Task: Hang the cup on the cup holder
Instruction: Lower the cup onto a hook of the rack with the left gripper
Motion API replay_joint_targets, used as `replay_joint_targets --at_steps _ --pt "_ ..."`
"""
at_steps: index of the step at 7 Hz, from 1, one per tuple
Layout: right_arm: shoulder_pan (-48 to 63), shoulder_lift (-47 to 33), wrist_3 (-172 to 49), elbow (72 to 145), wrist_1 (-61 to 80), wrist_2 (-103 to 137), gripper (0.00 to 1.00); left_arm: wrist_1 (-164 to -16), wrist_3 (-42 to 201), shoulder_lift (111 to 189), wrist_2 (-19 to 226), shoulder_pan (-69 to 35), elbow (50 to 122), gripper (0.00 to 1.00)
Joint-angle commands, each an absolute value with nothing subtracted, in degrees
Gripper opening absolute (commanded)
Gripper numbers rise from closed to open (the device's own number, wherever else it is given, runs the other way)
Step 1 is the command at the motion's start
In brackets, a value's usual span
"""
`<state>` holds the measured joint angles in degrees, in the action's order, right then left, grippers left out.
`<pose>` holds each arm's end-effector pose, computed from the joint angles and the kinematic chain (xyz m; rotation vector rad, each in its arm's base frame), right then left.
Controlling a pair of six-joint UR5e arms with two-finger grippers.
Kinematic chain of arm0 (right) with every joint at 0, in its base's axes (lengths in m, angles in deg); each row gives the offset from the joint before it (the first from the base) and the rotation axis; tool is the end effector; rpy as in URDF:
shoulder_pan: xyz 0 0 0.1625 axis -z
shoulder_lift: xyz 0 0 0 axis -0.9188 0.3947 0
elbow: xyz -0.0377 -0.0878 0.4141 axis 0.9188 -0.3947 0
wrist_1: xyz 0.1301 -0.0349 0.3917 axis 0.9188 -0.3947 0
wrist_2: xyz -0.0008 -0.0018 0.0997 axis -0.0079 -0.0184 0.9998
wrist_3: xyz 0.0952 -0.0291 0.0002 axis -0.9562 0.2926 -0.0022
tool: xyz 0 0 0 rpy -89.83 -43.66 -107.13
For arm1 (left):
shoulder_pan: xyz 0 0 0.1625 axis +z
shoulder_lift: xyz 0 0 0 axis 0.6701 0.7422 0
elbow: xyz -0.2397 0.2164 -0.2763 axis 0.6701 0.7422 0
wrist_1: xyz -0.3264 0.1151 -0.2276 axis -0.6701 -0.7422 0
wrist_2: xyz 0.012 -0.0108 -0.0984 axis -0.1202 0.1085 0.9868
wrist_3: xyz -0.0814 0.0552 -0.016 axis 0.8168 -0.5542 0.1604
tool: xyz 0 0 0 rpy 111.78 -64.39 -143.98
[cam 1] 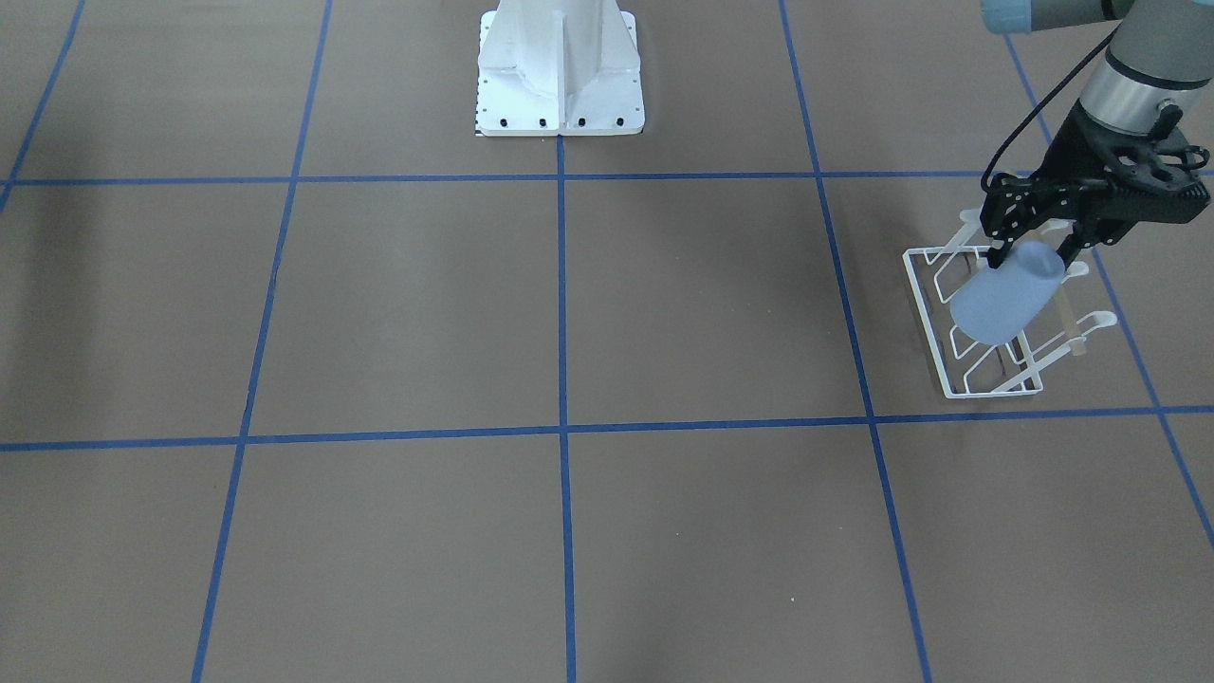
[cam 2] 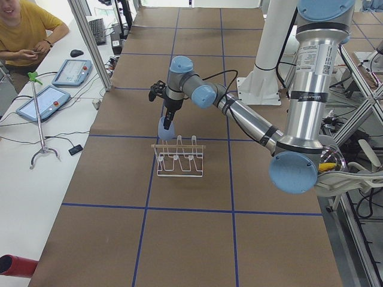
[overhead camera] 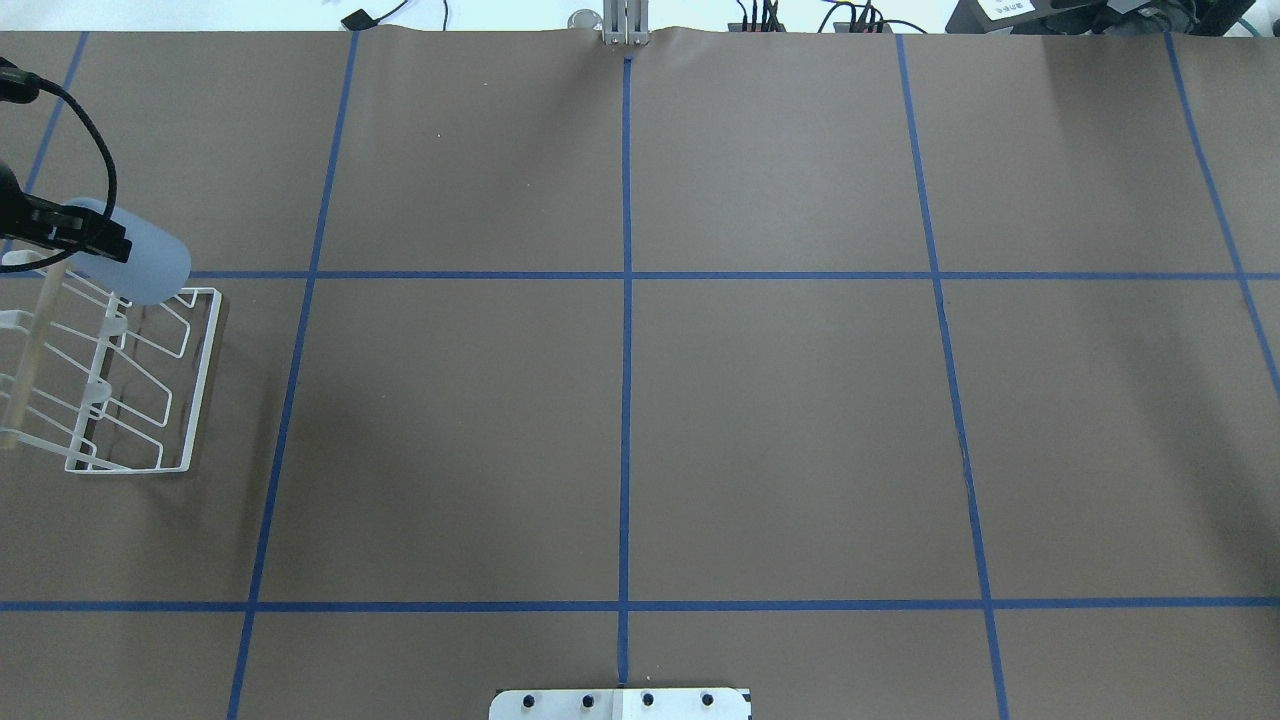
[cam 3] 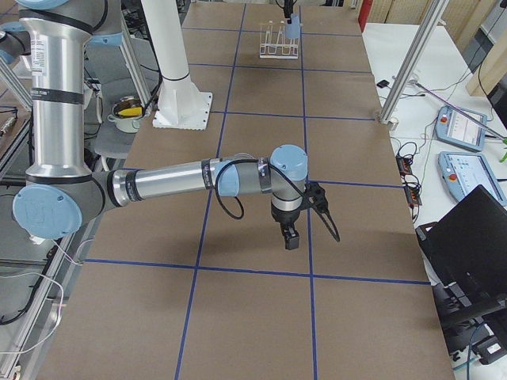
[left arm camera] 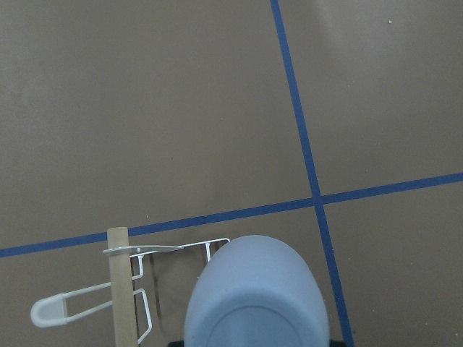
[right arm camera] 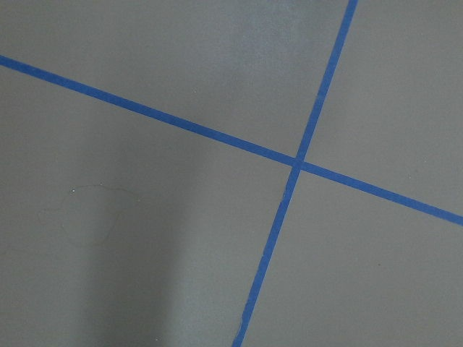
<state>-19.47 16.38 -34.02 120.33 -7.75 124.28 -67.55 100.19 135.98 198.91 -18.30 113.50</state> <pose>0.0376 -0.4718 0.5733 0.1663 -0.6998 -0.2884 0.1696 -0.4772 0.3756 0.3024 0.7256 0.0569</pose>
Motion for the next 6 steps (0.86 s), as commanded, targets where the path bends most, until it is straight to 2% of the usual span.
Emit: replay_joint_targets --at_steps 1,3,6 --pt "-19.47 16.25 -34.17 120.33 -7.67 124.28 1.0 -67.53 100.06 136.09 198.73 -18.22 111.74 0.0" --pt "-19.47 16.34 -34.17 120.33 -7.66 124.28 1.0 -67.71 99.53 138.01 198.73 -18.21 106.31 0.0" --pt "-19.47 16.34 -33.99 120.24 -7.67 124.2 1.0 -68.24 100.23 139.95 198.9 -15.85 103.04 0.0"
